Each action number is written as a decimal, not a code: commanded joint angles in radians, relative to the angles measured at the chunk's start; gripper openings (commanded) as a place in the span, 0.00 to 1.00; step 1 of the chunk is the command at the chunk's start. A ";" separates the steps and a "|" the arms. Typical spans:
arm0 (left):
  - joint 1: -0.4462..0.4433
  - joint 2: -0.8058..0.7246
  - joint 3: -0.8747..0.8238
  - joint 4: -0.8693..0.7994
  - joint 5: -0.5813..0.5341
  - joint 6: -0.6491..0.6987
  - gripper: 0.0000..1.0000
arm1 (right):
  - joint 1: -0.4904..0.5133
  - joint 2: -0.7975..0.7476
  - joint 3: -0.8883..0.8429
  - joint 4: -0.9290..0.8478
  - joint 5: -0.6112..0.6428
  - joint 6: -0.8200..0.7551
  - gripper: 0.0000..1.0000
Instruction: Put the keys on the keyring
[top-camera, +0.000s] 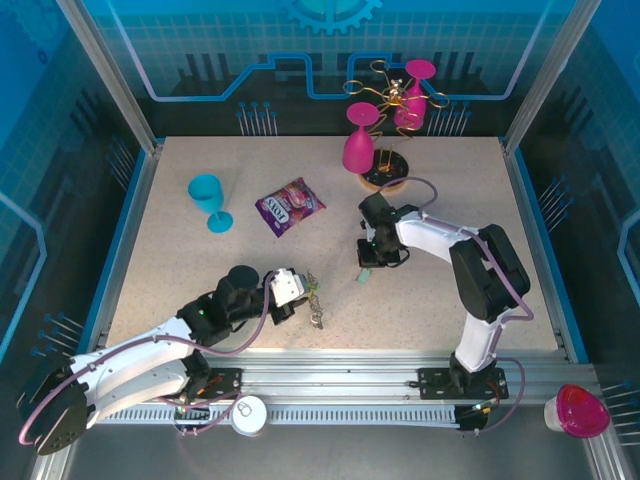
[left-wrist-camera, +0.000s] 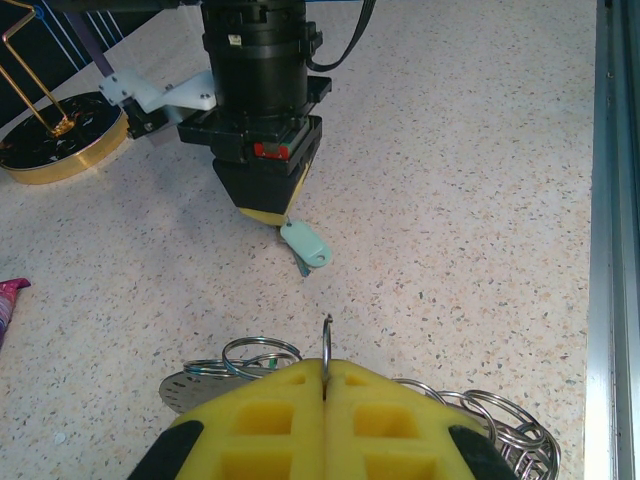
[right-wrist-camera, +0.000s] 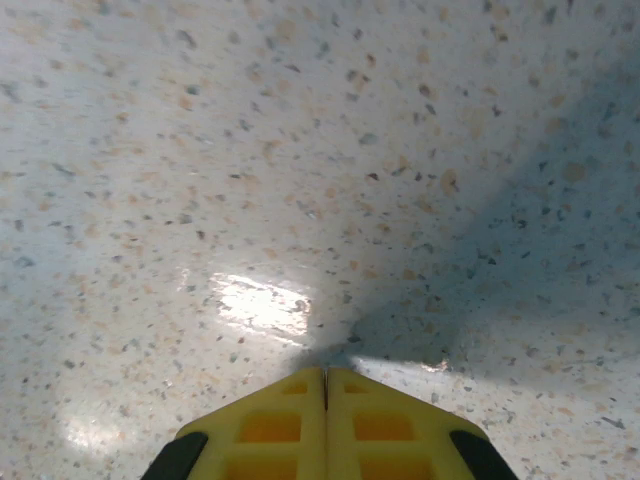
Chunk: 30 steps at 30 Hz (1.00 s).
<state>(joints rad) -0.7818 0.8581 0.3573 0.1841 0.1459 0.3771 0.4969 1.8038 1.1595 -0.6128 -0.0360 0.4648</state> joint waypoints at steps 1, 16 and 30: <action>-0.005 -0.023 0.020 0.014 0.004 0.024 0.00 | 0.023 -0.114 -0.006 0.014 -0.018 -0.124 0.00; -0.005 -0.085 0.007 -0.015 -0.072 0.000 0.00 | 0.261 -0.223 0.052 -0.493 0.079 -0.350 0.00; -0.005 -0.076 0.011 -0.034 -0.053 0.008 0.00 | 0.244 -0.012 0.056 -0.218 0.010 -0.377 0.00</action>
<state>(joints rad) -0.7818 0.7898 0.3573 0.1520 0.0830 0.3740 0.7528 1.7260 1.2045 -0.9054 -0.0448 0.1135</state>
